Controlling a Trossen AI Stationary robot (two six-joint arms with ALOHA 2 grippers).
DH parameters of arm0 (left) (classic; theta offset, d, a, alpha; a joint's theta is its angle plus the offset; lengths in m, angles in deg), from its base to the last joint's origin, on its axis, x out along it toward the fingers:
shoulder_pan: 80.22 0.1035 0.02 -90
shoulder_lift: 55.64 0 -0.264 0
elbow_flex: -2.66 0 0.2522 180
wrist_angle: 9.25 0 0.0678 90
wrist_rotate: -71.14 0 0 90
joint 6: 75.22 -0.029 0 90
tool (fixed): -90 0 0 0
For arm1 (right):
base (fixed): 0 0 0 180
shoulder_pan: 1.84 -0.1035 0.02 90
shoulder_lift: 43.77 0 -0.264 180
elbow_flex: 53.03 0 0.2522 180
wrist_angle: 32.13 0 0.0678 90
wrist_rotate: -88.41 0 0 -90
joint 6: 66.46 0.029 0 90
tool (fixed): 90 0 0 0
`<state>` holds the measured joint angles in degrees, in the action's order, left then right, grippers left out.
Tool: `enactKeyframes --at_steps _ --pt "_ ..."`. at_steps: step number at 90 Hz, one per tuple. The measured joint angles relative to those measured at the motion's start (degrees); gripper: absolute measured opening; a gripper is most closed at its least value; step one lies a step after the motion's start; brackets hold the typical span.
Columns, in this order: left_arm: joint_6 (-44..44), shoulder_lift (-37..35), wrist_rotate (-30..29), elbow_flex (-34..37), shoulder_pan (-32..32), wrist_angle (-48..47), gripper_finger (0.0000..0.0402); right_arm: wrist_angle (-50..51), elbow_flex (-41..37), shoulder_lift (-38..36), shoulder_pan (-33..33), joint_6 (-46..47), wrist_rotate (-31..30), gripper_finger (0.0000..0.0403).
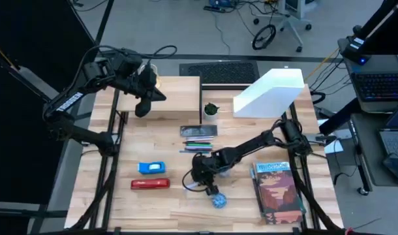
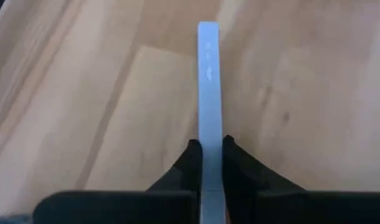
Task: Stock shelves
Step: Remove the blue pen from the gold pen holder, then remove the gold pen holder from the shelf
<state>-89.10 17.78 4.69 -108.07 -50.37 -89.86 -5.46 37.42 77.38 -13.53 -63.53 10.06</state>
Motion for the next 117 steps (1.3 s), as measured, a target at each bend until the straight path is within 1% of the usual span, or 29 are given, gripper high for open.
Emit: enactKeyframes --at_steps 5,27,36,50,58,66,77,87,98,108,117 --pt "0.0 0.0 0.0 0.0 0.0 0.0 0.0 0.6 -0.1 -0.7 0.8 0.9 -0.5 0.0019" --pt "-0.4 0.0 0.0 0.0 0.0 -0.1 0.0 8.3 -0.3 -5.6 6.0 -1.7 -8.7 0.0017" --pt "-0.5 0.0 0.0 0.0 0.0 -0.1 0.0 11.4 -0.3 -6.1 8.7 -2.4 -8.6 0.0017" --pt "-0.4 0.0 0.0 0.0 0.0 -0.1 0.0 11.3 -0.3 -6.0 11.5 -3.2 -8.2 0.0018" --pt "0.0 0.0 0.0 0.0 0.0 -0.1 0.0 11.1 -0.3 -6.0 12.3 -3.1 -7.8 0.0028" --pt "0.0 0.0 0.0 0.0 0.0 -0.1 0.0 11.2 -0.3 -6.1 12.5 -1.6 -7.2 0.0055" --pt "0.0 0.0 0.0 0.0 0.0 -0.1 0.0 12.1 -0.3 -7.5 12.4 2.0 -7.1 0.0115" --pt "-0.1 0.0 0.0 0.0 0.0 0.0 0.0 12.9 -0.2 -10.2 12.4 4.7 -7.0 0.0175" --pt "-0.4 0.0 0.0 0.0 0.0 0.1 0.0 12.8 -0.2 -14.8 12.5 10.4 -6.9 0.0231" --pt "-1.7 0.0 -0.6 0.0 0.0 2.1 0.0 14.2 -0.2 -20.1 13.1 14.4 -6.9 0.0264" --pt "-2.0 0.0 -5.9 0.0 0.0 3.5 0.0002 15.5 -0.2 -25.4 14.2 16.4 -7.1 0.0277"
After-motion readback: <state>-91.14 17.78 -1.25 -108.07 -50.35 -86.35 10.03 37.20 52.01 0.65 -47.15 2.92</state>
